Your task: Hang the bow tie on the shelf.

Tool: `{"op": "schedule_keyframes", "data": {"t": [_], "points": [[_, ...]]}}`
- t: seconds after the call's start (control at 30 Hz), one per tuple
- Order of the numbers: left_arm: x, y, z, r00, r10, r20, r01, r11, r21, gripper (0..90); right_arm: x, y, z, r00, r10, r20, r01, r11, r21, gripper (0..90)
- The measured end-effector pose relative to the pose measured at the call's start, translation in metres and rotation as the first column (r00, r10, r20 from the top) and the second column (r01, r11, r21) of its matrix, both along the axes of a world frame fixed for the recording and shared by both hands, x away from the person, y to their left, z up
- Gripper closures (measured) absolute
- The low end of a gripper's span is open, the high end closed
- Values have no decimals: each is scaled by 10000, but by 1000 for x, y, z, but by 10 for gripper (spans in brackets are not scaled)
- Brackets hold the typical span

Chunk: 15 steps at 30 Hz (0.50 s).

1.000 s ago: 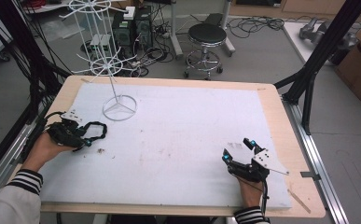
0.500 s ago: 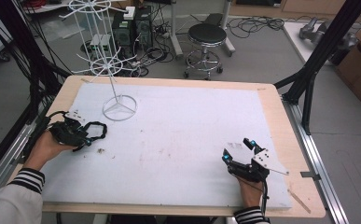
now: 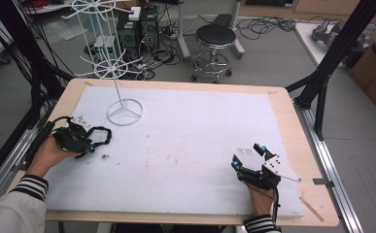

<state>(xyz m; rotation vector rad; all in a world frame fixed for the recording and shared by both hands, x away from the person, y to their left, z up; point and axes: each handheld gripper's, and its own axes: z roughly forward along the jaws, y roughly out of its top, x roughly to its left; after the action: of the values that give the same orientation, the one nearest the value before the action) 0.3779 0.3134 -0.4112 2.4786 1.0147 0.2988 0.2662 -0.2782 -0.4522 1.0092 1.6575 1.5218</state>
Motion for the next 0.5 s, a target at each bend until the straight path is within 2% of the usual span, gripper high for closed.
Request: {"op": "schedule_keyframes", "data": {"t": [0.33, 0.37, 0.43, 0.5], "points": [[2, -3, -3, 9997, -1, -232, 5, 9998, 184, 778, 0, 0, 0, 10000, 9, -2, -9, 10000, 18, 108], [1, -3, -3, 9998, -17, -214, 20, 9999, 167, 778, 0, 0, 0, 10000, 9, -2, -9, 10000, 18, 108], [1, -4, -3, 9999, 9, -139, -5, 9996, 286, 848, 0, 0, 0, 10000, -7, 13, 7, 10000, 18, 109], [0, -4, -3, 9999, 65, -120, -62, 9996, 281, 860, 0, 0, 0, 10000, -12, -7, 12, 10000, 27, 108]]}}
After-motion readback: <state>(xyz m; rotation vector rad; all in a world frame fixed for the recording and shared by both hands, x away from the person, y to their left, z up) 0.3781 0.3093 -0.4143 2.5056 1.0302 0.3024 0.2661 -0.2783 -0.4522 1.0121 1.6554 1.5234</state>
